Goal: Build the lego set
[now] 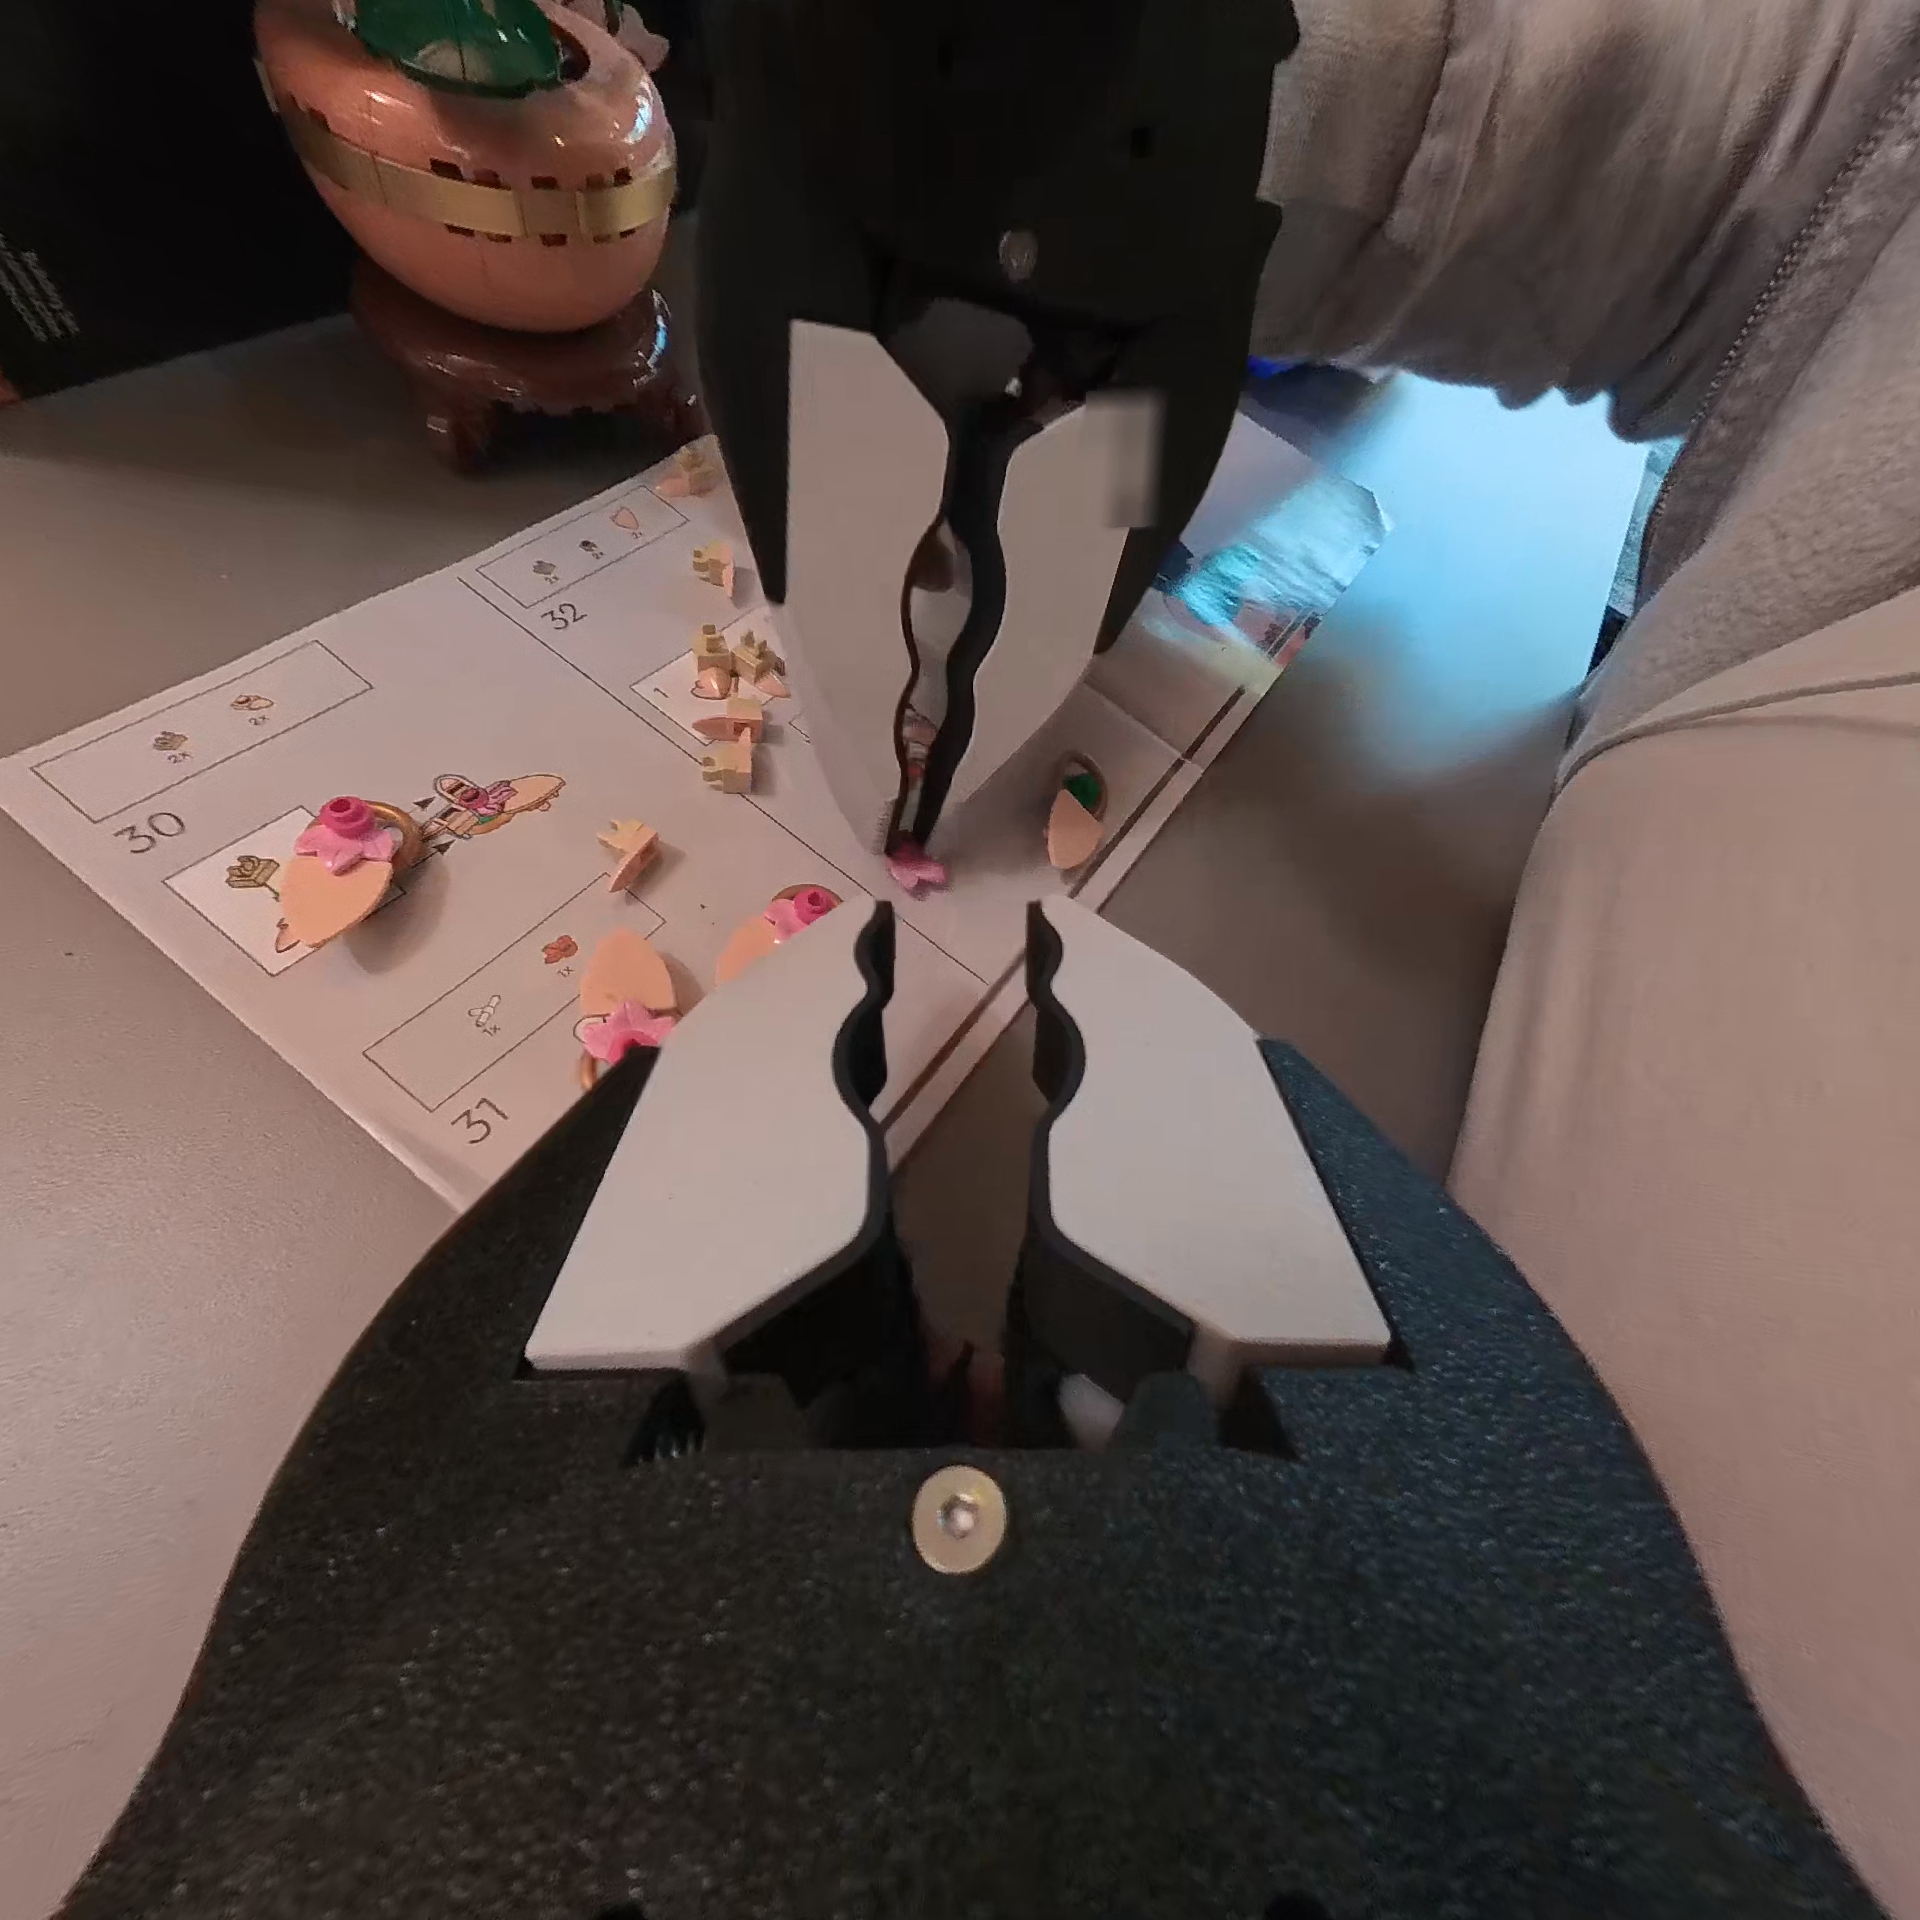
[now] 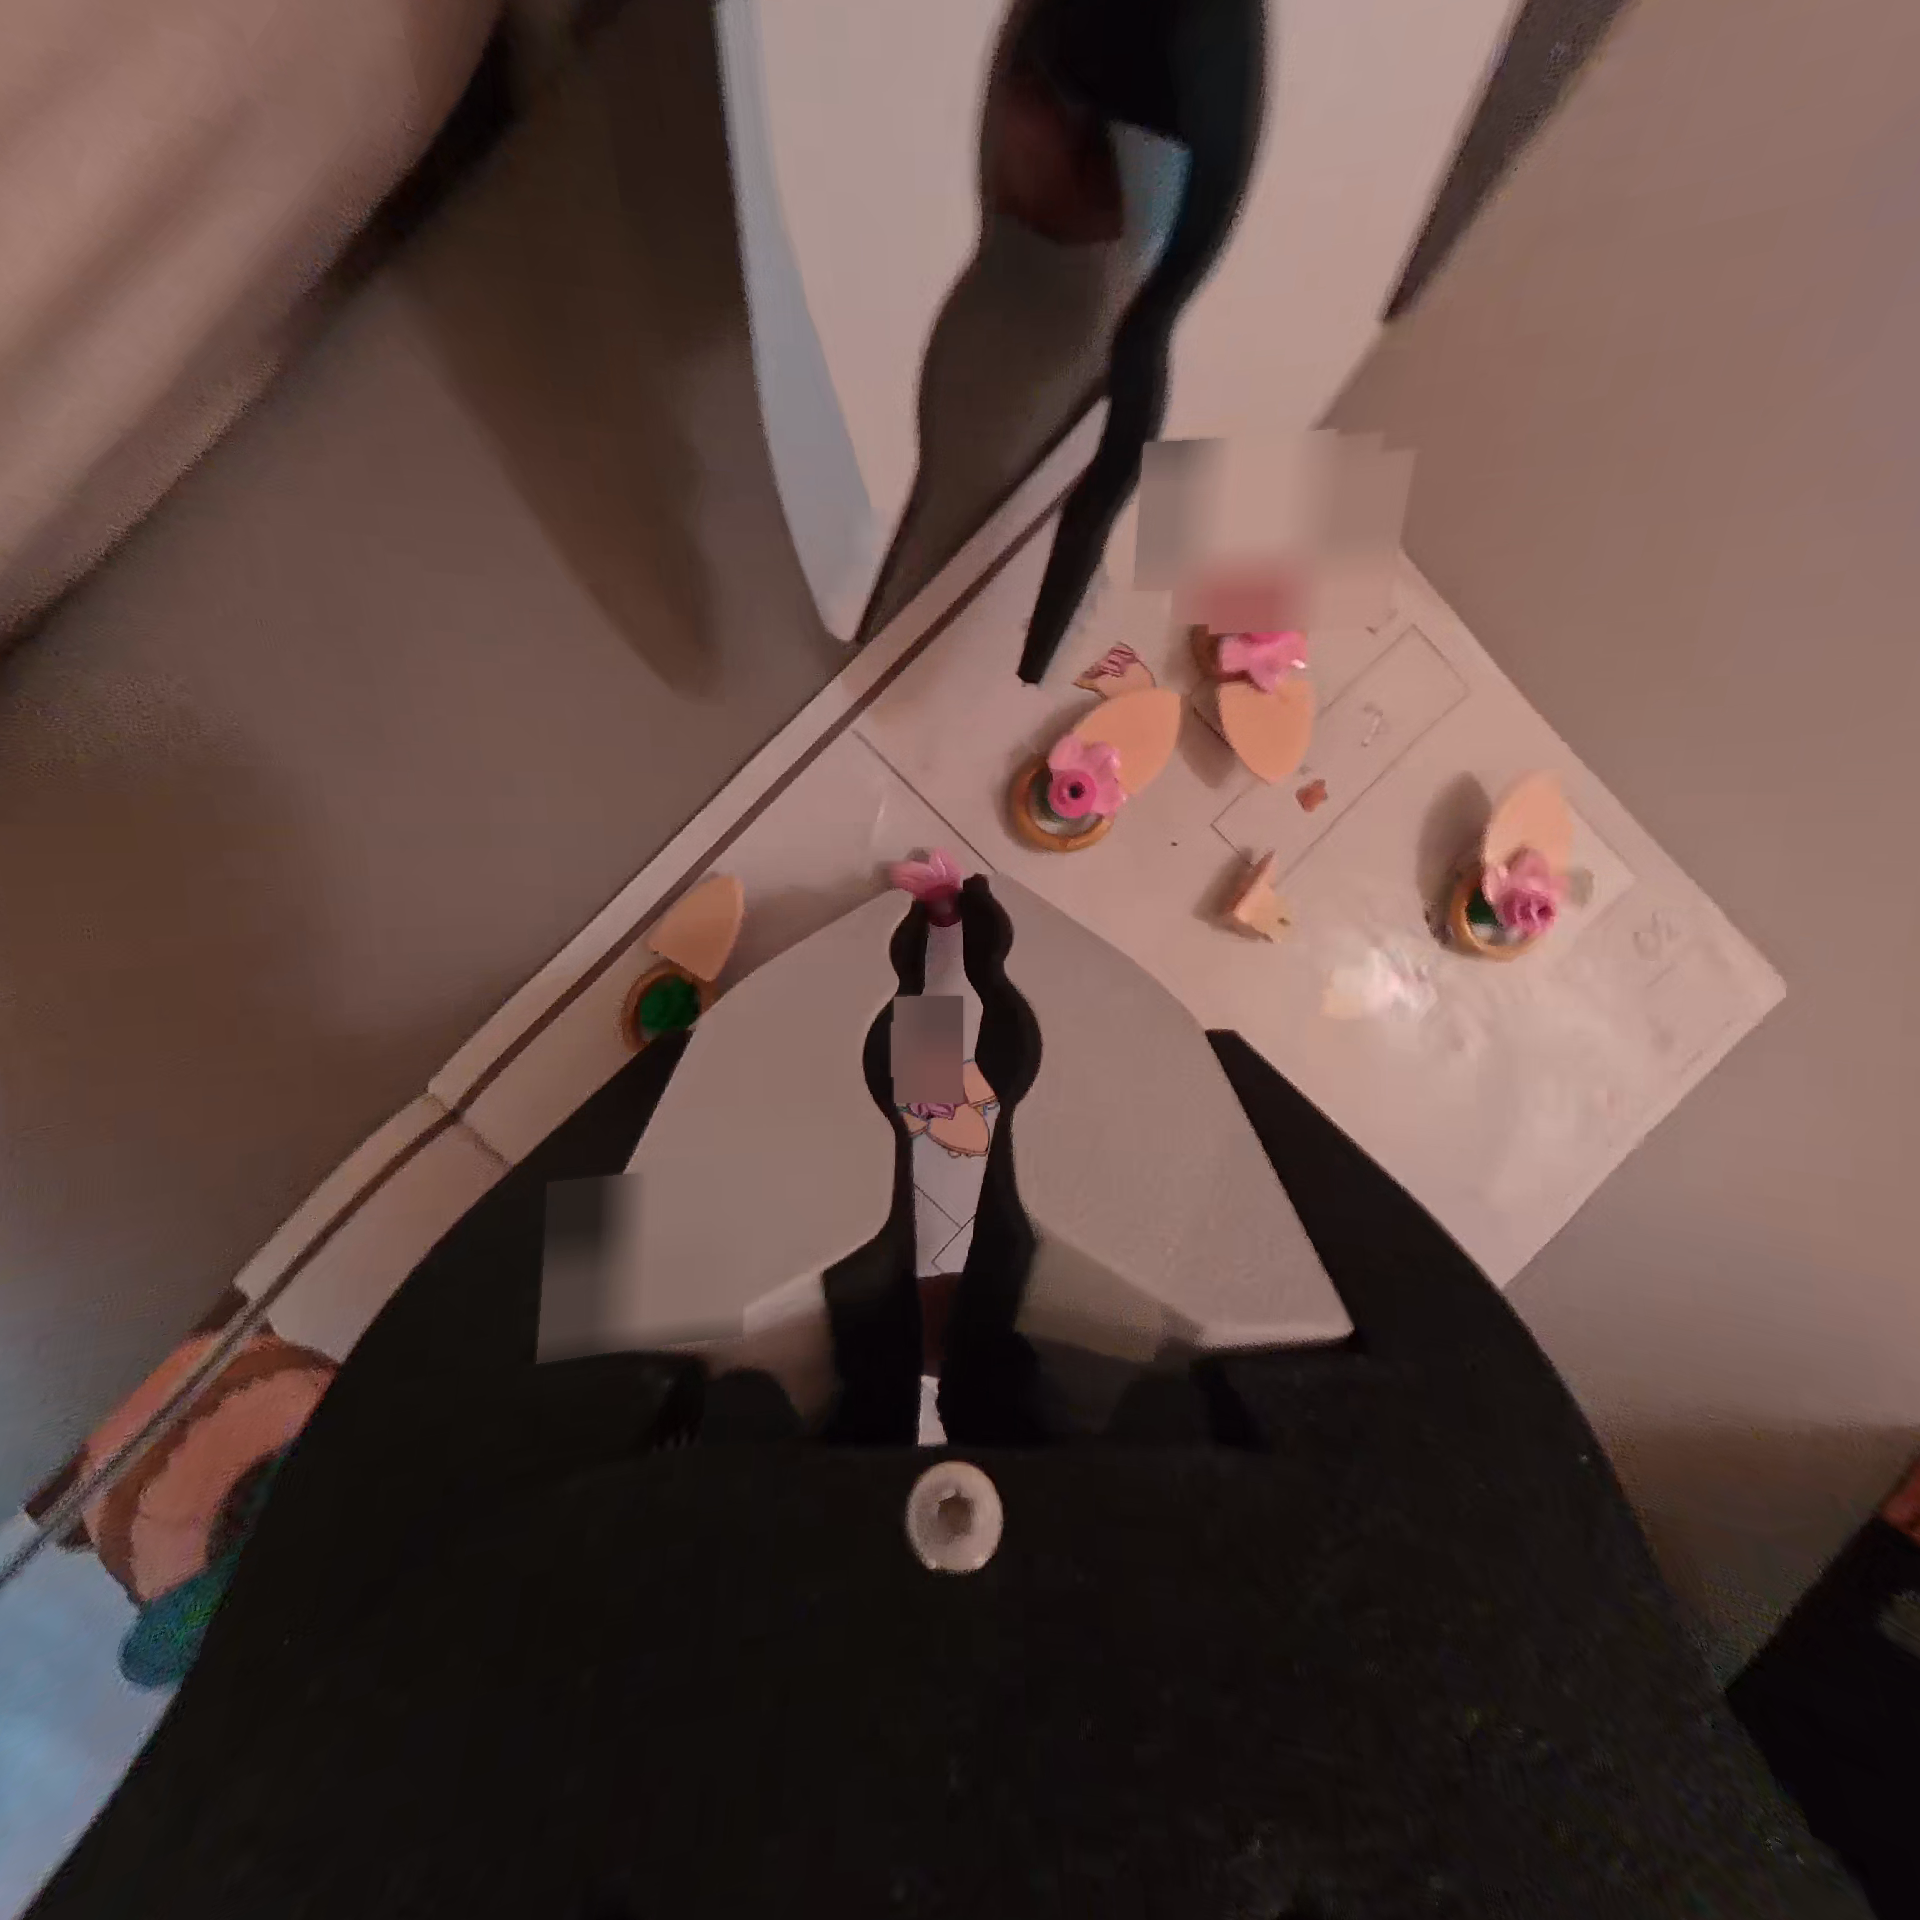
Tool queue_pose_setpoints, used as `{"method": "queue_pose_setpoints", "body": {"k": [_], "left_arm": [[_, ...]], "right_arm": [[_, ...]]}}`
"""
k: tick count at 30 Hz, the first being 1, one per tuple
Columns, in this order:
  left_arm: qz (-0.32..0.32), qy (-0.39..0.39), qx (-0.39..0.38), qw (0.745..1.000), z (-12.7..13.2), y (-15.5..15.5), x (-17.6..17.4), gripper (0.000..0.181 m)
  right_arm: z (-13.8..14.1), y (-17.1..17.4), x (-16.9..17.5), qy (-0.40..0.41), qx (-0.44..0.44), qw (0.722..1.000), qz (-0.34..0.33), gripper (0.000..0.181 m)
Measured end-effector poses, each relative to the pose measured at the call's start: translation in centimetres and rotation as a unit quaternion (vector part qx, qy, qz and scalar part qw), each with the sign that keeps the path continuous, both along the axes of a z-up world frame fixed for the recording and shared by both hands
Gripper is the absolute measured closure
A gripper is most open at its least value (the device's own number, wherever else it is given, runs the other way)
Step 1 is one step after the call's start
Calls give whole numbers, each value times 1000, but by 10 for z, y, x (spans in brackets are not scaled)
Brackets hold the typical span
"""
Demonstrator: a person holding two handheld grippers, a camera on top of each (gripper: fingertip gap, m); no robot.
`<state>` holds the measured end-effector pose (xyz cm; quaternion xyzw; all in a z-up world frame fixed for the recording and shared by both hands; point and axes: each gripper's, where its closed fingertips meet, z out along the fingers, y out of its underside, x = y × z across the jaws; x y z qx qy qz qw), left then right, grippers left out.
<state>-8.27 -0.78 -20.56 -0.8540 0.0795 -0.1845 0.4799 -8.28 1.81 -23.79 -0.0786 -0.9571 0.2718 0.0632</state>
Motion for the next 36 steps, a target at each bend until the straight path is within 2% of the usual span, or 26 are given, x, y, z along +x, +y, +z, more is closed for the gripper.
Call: {"method": "queue_pose_setpoints", "body": {"k": [2,4,5,7,9,10,13,16,21,25,30,33,36], "left_arm": [[30,5,12,999,2,4,-8,157],[85,-17,29,996,8,10,-22,170],[109,-49,45,992,14,13,-27,174],[138,-164,82,973,32,18,-31,175],[124,-278,100,947,46,23,-27,173],[112,-305,98,941,49,25,-23,171],[100,-305,93,942,49,31,-15,165],[97,-301,103,943,55,34,-13,166],[86,-297,101,946,55,36,-8,179],[62,-314,84,944,53,34,-4,181],[-2,-369,-19,929,44,27,9,181],[-25,-380,-76,922,36,25,15,181],[-35,-386,-98,917,35,25,19,181]], "right_arm": [[5,4,-5,-6,-47,996,-75,175],[20,7,-11,-15,-123,977,-173,175],[33,5,-14,-9,-171,961,-215,174],[55,7,-20,33,-224,932,-283,174],[67,12,-22,103,-207,918,-321,175],[73,13,-22,132,-196,911,-337,174],[84,15,-20,177,-181,893,-372,174],[85,14,-17,192,-168,888,-383,175],[86,12,-14,205,-165,883,-388,175],[84,9,-7,195,-168,891,-375,175],[79,8,6,206,-92,933,-281,160],[75,5,12,218,-35,949,-224,163],[66,4,15,218,-3,955,-203,169]]}}
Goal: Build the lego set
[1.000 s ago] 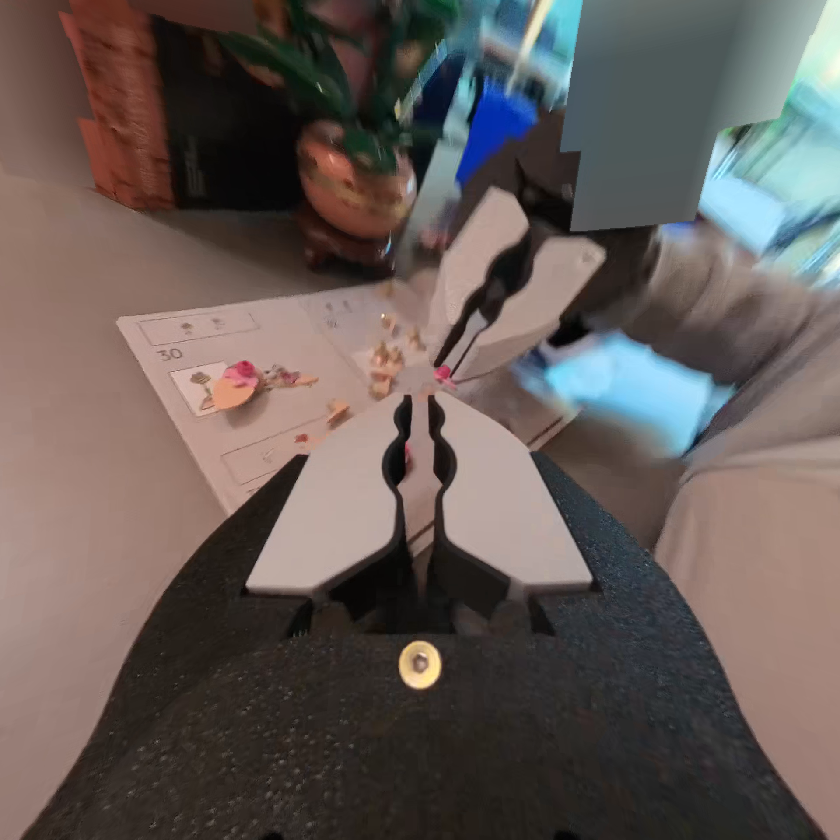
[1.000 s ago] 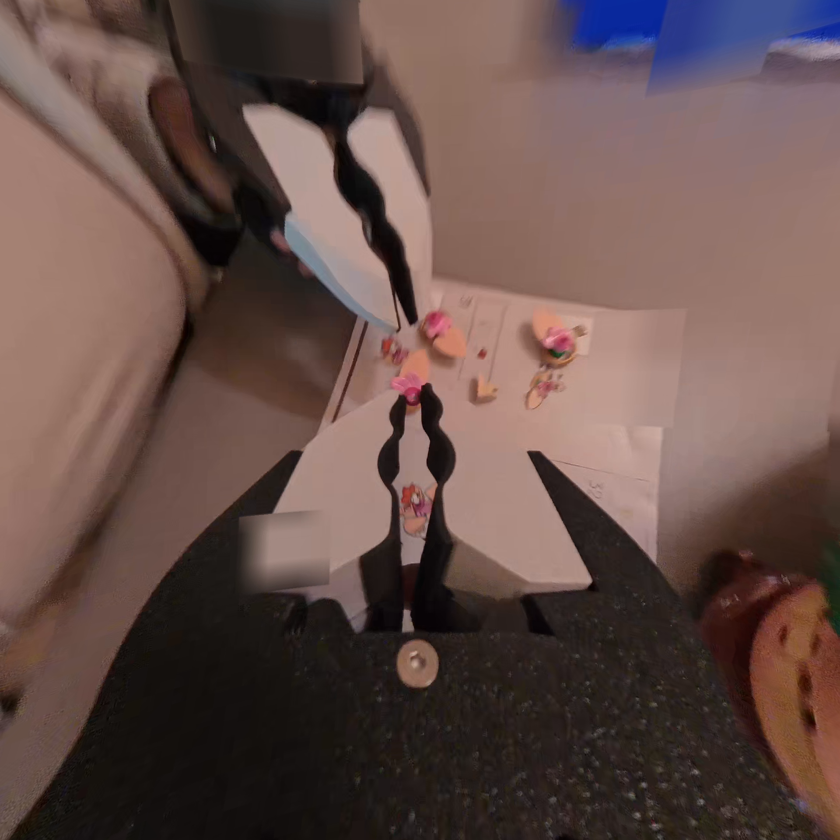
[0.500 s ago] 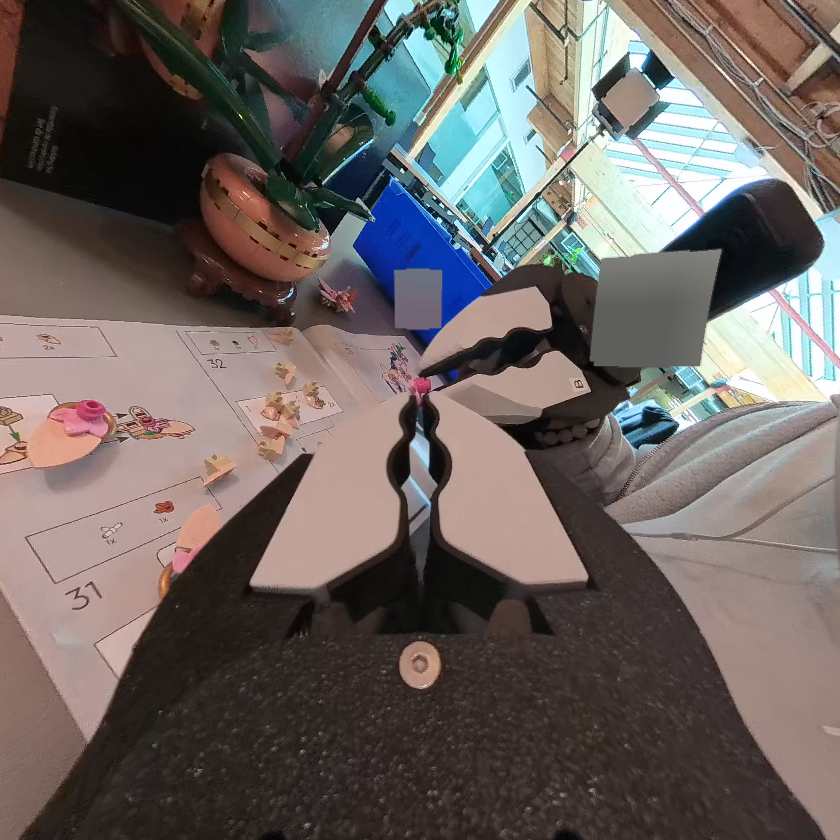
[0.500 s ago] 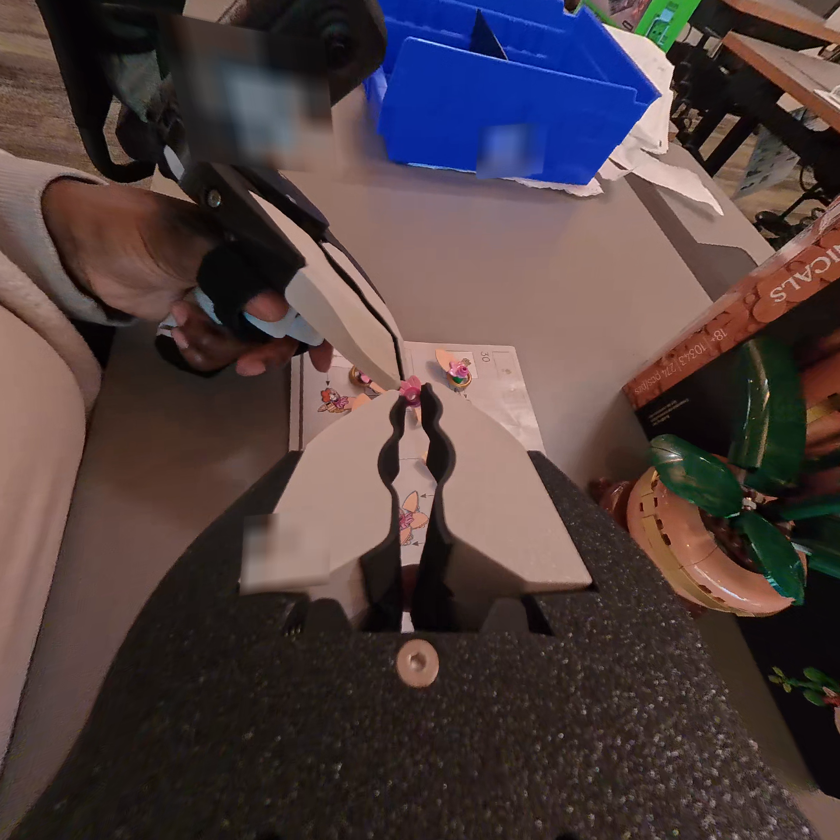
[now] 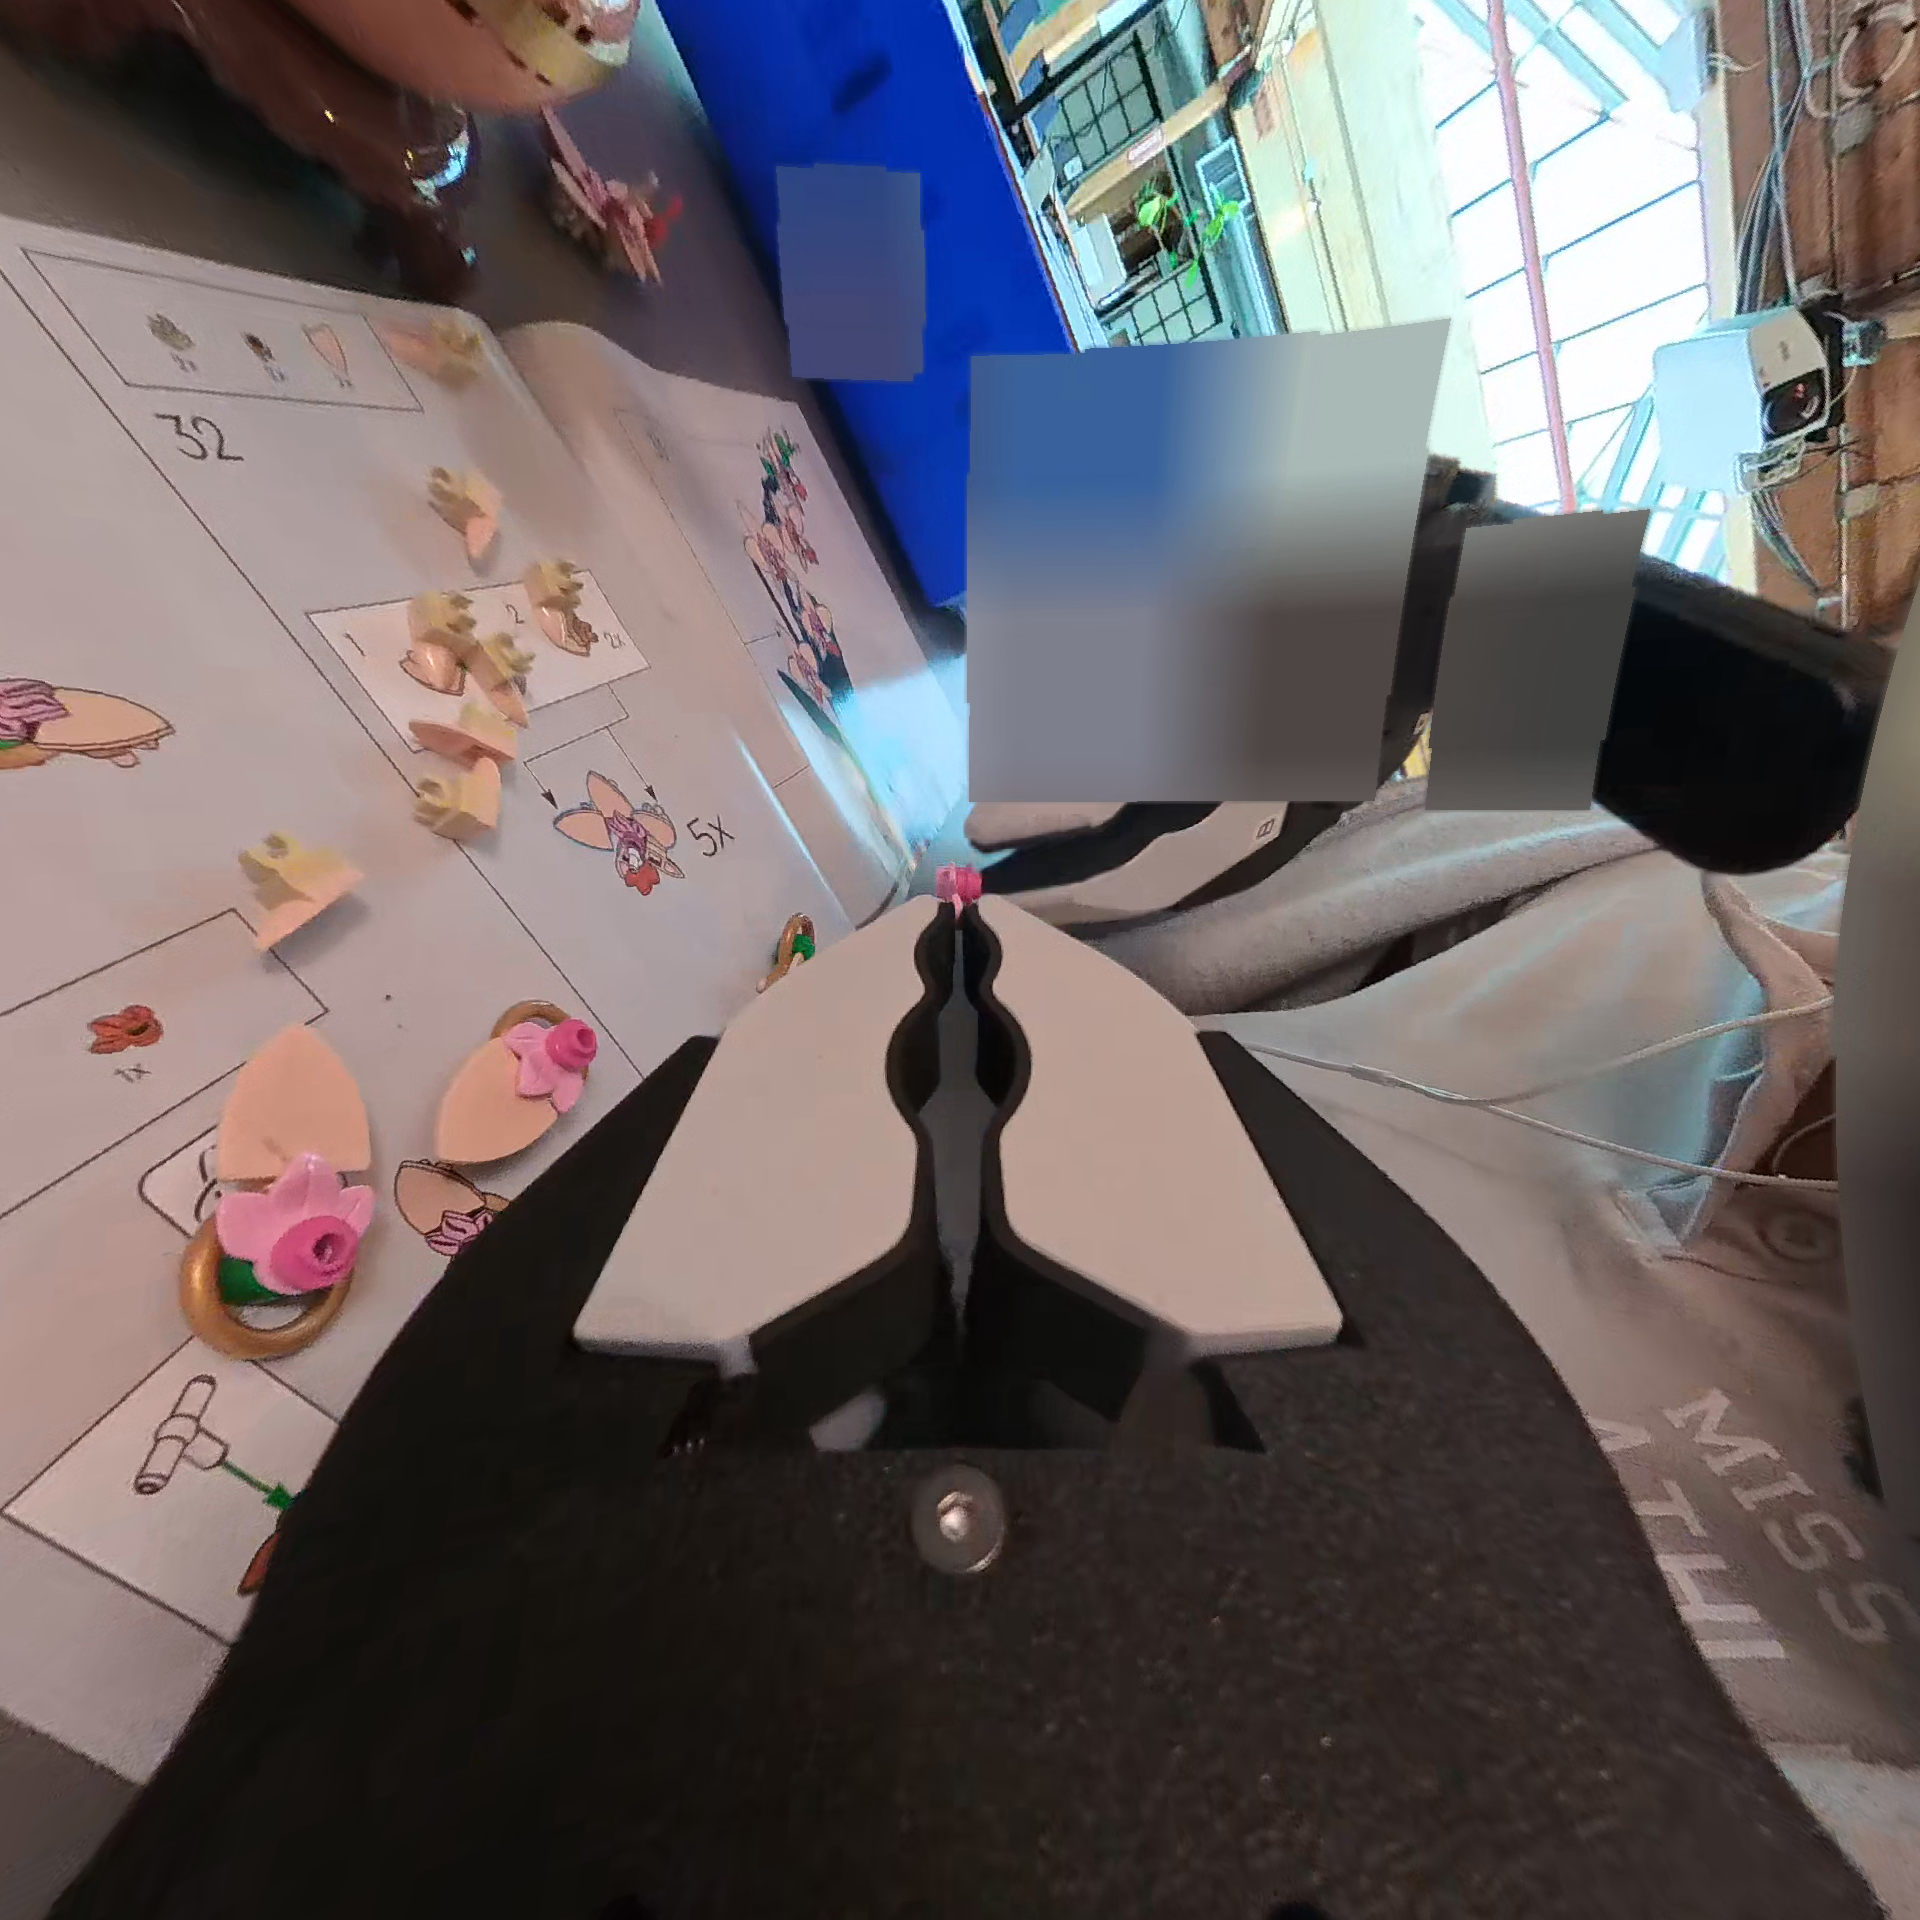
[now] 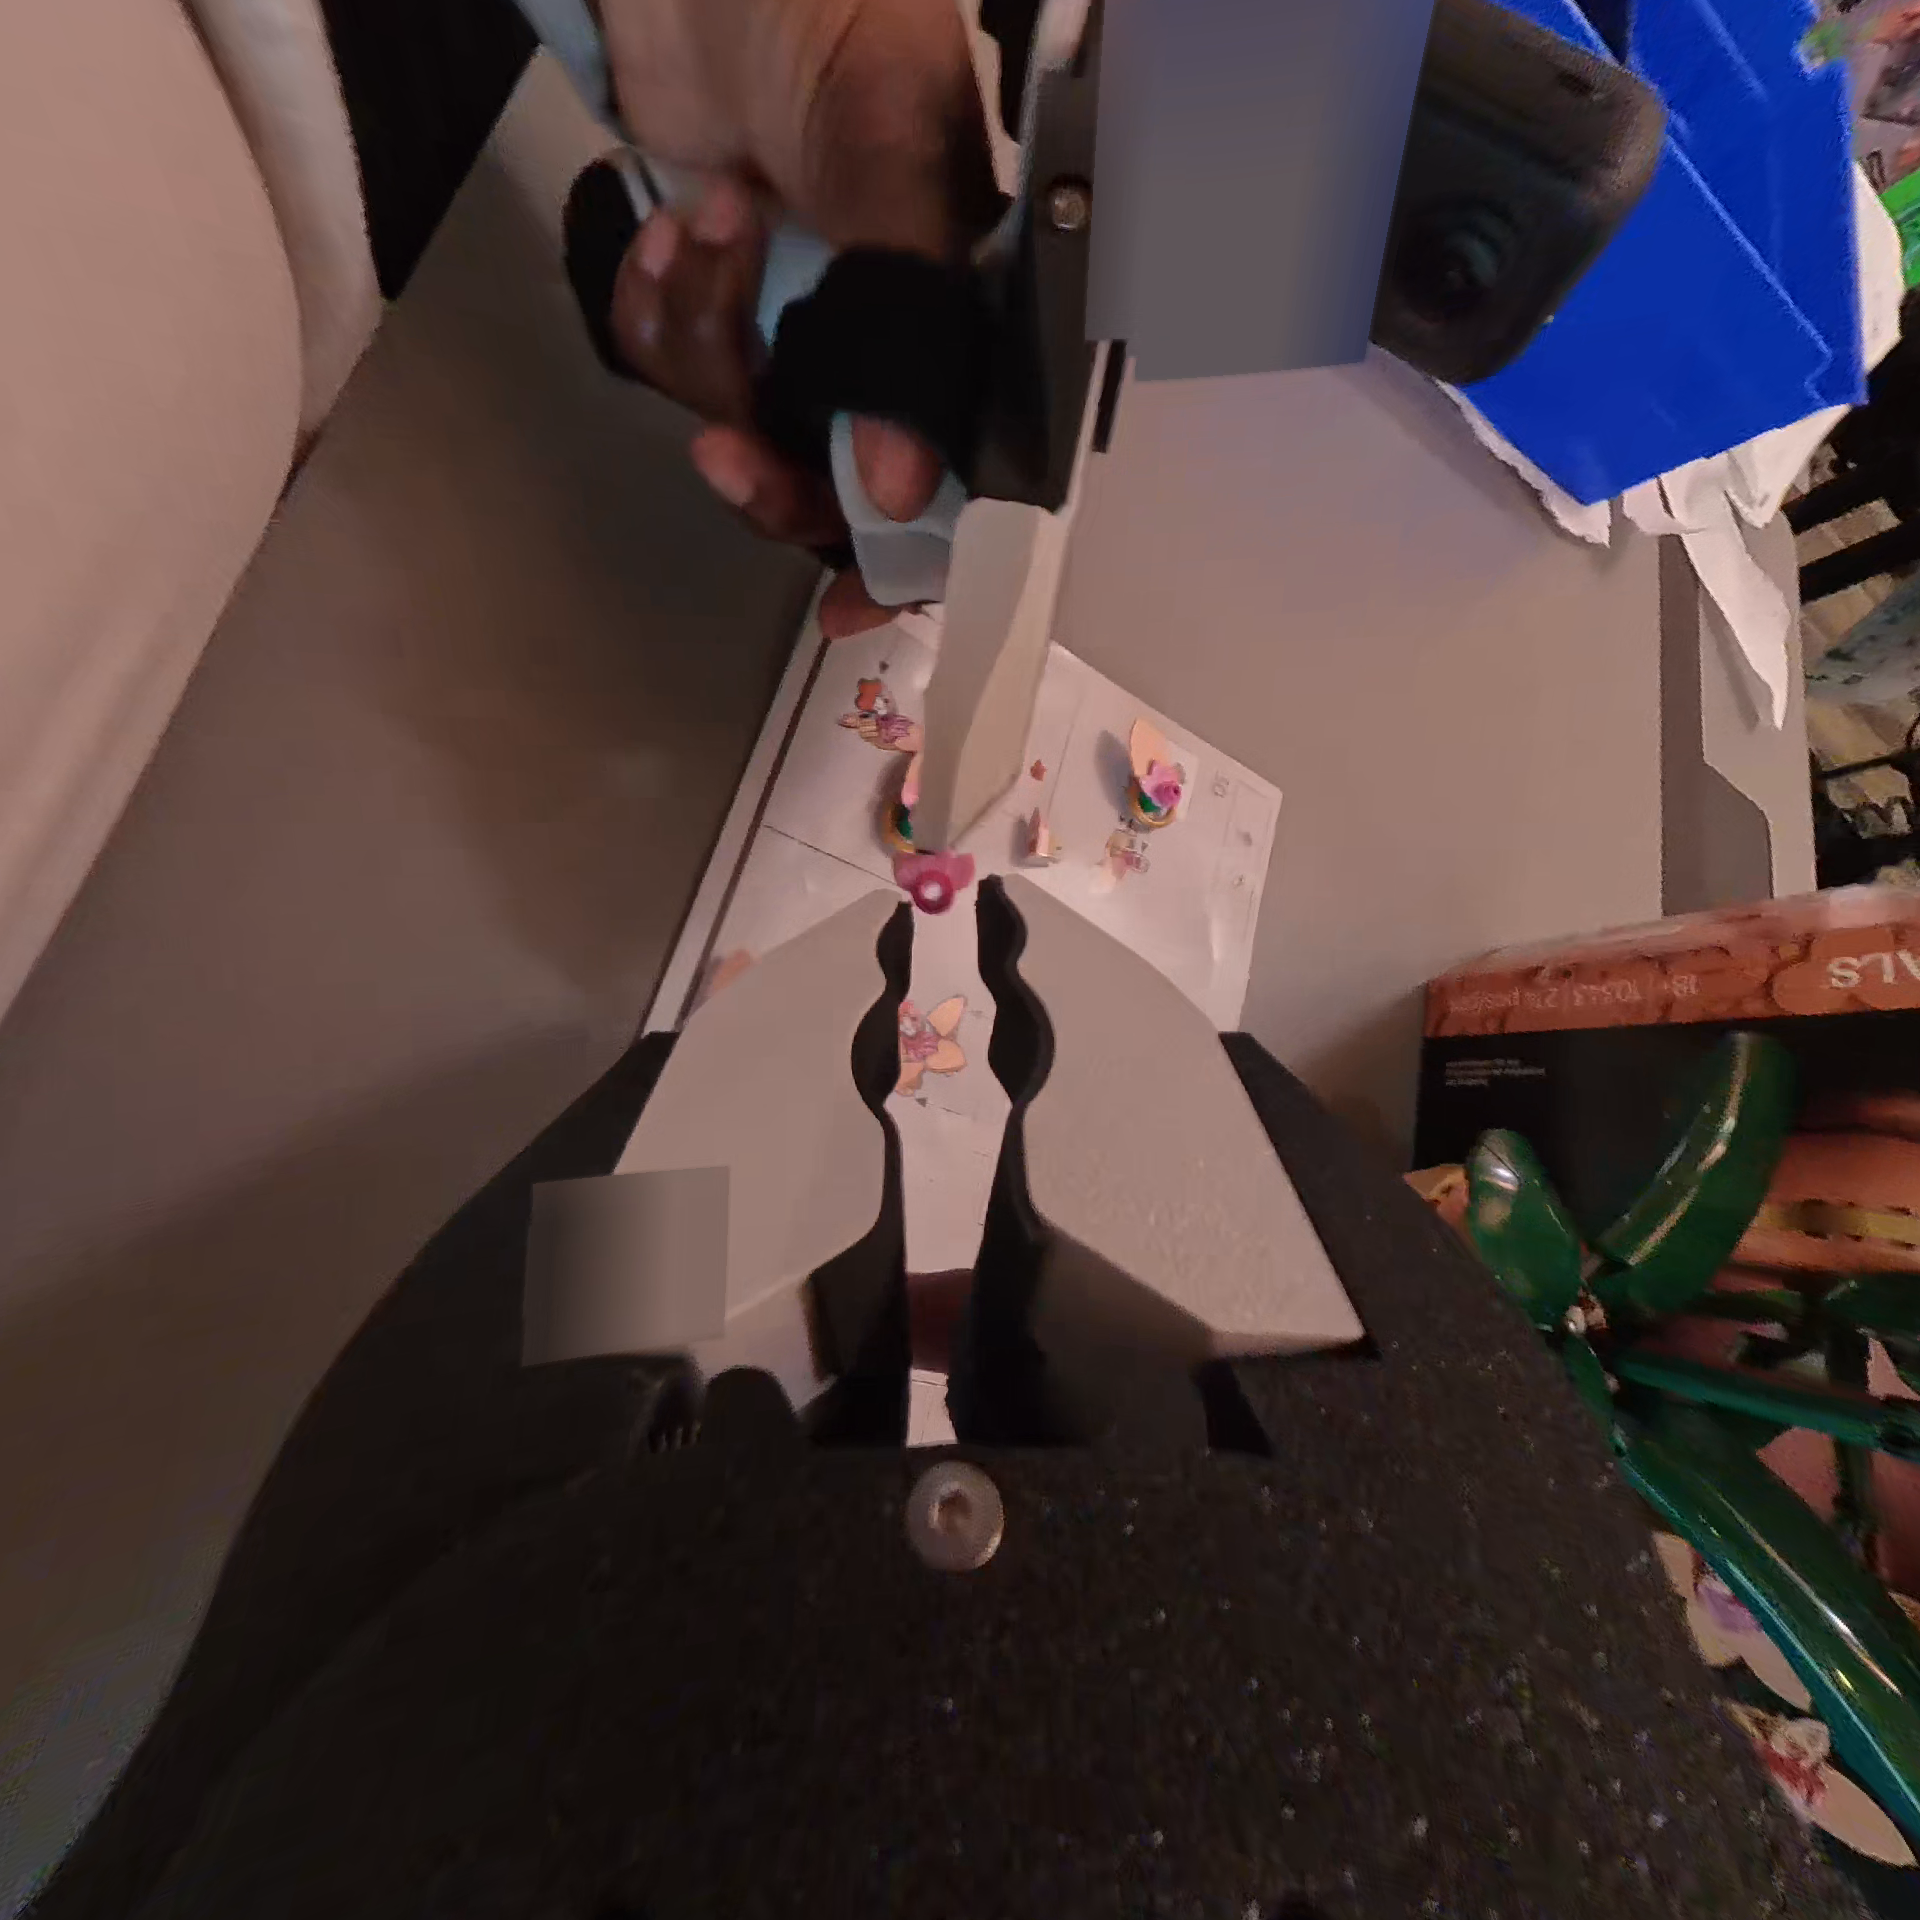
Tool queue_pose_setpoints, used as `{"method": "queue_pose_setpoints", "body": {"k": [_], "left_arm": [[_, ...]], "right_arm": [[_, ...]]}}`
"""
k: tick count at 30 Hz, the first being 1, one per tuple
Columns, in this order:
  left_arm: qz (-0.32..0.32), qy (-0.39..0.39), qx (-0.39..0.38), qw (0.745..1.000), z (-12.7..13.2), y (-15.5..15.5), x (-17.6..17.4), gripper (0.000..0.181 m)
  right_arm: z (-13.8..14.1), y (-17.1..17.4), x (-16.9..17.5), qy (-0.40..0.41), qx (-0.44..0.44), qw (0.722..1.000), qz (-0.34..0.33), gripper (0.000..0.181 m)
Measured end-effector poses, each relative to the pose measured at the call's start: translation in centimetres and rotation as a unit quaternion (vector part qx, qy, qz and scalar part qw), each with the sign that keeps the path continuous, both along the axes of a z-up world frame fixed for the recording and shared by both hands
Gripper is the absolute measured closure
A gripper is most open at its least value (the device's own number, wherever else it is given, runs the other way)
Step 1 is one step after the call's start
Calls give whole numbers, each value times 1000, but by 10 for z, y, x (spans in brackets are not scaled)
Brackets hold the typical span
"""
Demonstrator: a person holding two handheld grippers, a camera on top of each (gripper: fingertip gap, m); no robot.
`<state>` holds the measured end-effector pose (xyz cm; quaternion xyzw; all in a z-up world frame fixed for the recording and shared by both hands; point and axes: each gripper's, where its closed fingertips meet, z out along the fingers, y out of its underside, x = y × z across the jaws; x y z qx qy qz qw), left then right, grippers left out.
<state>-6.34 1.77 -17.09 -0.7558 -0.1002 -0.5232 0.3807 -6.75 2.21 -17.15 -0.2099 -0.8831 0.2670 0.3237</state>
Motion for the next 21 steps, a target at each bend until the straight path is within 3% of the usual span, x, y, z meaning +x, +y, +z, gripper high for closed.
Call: {"method": "queue_pose_setpoints", "body": {"k": [14,21], "left_arm": [[-6,-6,-14,1000,-2,4,6,181],[-13,2,-2,1000,1,7,9,178]], "right_arm": [[-6,1,5,19,4,1000,-7,173],[-3,3,8,-3,-102,994,-42,174]]}}
